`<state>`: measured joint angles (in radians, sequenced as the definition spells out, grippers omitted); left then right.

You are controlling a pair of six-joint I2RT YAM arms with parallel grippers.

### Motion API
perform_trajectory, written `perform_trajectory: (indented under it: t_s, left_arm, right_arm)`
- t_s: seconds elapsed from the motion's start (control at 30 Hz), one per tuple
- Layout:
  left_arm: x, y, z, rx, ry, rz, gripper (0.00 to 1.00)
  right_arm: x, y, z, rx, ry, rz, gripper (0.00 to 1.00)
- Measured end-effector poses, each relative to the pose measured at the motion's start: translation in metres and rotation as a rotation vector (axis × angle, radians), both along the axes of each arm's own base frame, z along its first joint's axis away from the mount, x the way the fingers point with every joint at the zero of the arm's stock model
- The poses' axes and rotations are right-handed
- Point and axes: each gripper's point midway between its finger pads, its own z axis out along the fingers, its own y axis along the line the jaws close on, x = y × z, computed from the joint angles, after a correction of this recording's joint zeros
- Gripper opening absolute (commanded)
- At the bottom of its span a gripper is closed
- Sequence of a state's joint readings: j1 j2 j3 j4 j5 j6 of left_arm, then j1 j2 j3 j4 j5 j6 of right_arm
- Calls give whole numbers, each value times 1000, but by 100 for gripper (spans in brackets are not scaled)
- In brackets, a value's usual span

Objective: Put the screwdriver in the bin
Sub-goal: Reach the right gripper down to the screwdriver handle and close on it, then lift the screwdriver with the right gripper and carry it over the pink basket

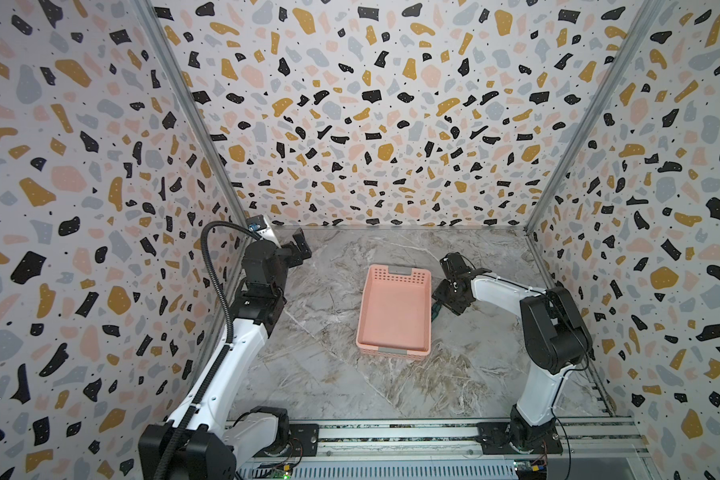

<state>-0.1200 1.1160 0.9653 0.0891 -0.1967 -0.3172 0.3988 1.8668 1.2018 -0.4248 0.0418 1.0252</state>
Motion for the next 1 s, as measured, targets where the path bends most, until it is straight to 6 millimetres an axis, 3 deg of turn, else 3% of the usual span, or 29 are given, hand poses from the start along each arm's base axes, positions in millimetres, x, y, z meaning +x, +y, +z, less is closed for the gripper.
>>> perform_trajectory:
  t_s: [0.2, 0.47, 0.63, 0.77, 1.0]
  left_arm:
    - [0, 1, 0, 1, 1, 4, 100]
    - [0, 1, -1, 2, 6, 6, 99]
    - [0, 3, -2, 3, 7, 14, 100]
    - [-1, 3, -2, 4, 9, 19, 100]
    - [-1, 3, -4, 11, 17, 14, 100]
  right_arm:
    - [-1, 3, -4, -4, 9, -2, 39]
    - [-1, 2, -1, -2, 5, -10, 9]
    - [-1, -3, 6, -36, -12, 3, 8]
    - [-3, -15, 34, -88, -69, 20, 7]
    - [1, -31, 129, -169, -278, 99, 7]
